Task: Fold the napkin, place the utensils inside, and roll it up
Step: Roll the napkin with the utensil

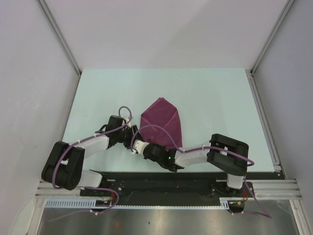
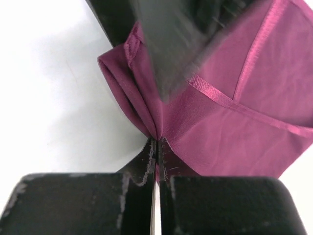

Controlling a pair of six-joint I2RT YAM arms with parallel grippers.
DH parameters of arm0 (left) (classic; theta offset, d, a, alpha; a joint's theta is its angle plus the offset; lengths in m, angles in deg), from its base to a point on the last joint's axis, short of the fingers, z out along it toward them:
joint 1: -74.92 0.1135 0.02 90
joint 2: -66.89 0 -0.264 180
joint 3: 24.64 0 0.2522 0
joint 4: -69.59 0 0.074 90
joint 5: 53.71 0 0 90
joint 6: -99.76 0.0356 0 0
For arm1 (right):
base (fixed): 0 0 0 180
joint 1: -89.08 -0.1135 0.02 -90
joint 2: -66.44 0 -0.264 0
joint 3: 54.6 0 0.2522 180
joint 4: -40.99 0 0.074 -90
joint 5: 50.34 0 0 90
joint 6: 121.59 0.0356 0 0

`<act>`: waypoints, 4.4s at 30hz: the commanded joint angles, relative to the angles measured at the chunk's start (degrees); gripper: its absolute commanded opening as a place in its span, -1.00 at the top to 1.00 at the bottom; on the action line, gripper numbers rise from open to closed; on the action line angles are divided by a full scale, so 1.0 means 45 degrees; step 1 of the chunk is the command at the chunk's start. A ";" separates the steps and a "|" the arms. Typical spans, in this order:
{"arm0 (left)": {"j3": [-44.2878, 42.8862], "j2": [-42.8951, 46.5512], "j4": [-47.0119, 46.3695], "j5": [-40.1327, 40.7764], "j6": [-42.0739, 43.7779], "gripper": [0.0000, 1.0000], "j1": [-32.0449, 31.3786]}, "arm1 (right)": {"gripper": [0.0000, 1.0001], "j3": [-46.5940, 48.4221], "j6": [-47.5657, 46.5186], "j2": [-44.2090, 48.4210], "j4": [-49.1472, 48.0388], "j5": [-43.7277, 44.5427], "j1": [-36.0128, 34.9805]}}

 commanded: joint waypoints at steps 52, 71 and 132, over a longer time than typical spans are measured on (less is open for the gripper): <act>0.3526 0.5637 -0.4275 0.1514 0.0607 -0.56 -0.2001 | 1.00 0.9525 0.2798 -0.6234 1.0865 -1.6979 0.7640; 0.3055 0.4077 -0.5753 0.2182 -0.0347 -0.50 -0.2040 | 1.00 1.0209 0.3170 -0.6840 1.1060 -1.6745 0.7816; 0.2938 -0.0690 -0.8371 0.3763 -0.0211 -0.26 -0.2099 | -0.09 0.4433 0.4713 -0.1044 0.6809 -1.6302 0.9106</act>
